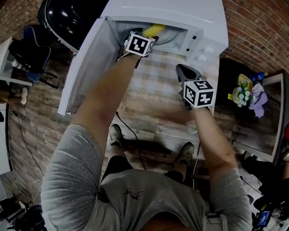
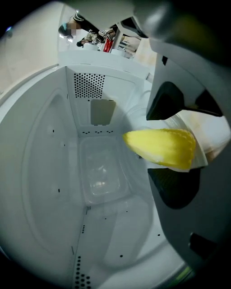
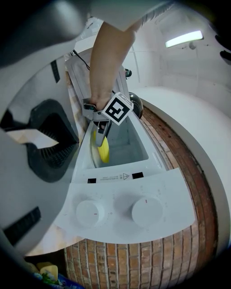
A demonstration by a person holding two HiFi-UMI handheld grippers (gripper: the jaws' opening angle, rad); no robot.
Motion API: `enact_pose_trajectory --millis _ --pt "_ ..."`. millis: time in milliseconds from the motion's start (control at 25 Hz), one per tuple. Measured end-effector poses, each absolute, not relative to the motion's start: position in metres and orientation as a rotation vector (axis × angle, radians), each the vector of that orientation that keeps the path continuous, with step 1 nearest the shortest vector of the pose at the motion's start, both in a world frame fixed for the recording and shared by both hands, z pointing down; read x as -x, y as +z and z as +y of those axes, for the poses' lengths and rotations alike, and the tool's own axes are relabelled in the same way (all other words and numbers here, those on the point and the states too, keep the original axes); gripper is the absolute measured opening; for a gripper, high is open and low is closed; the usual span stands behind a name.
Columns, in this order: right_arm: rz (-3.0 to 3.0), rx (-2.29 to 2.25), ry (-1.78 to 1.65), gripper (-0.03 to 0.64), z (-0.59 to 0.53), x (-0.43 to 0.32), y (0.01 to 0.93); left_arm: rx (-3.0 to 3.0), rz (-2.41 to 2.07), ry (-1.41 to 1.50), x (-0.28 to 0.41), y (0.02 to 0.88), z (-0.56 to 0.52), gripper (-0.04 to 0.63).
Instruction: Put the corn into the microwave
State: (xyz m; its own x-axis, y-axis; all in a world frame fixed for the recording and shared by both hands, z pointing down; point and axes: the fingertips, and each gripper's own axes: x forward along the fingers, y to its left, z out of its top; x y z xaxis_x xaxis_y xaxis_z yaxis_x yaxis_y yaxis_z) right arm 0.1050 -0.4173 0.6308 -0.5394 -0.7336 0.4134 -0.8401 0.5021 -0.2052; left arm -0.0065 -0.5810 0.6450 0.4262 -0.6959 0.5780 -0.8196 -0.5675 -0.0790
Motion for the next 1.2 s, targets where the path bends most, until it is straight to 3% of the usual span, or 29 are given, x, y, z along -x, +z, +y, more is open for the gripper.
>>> enact_pose_trajectory --millis 1200 --pt "-2.451 -1.374 0.543 0.017 -0.388 -0.132 0.543 -2.483 -1.212 0.622 0.014 0.552 -0.476 0.333"
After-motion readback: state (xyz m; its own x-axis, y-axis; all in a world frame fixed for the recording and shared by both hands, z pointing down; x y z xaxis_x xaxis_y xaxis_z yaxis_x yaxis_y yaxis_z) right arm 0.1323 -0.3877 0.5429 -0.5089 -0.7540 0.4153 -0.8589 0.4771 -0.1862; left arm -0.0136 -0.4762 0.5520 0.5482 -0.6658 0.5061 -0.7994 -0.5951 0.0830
